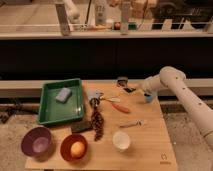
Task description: Place brush in table surface
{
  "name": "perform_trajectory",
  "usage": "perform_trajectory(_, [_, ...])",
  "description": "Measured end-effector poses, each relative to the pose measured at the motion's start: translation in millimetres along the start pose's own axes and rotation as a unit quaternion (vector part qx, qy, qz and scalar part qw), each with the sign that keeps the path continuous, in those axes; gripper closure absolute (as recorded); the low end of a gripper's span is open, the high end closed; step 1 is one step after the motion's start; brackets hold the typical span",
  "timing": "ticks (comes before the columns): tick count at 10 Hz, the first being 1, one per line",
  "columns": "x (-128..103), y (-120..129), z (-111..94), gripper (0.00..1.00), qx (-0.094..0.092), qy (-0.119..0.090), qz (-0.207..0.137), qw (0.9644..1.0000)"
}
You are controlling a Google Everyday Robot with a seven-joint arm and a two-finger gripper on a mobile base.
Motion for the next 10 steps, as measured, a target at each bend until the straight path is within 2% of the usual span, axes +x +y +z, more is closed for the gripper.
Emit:
perform_trajectory(3, [28.1,1.3,9.4,0.97,0.0,0.02,0.027,0.9994])
perform_trajectory(5, [43.8,5.7,18.7,0.78,-0.007,0.035,0.042,0.9985])
perform_trajectory(10, [59.6,18.5,30.3,0.26,-0.029,0.059,0.057,0.9962])
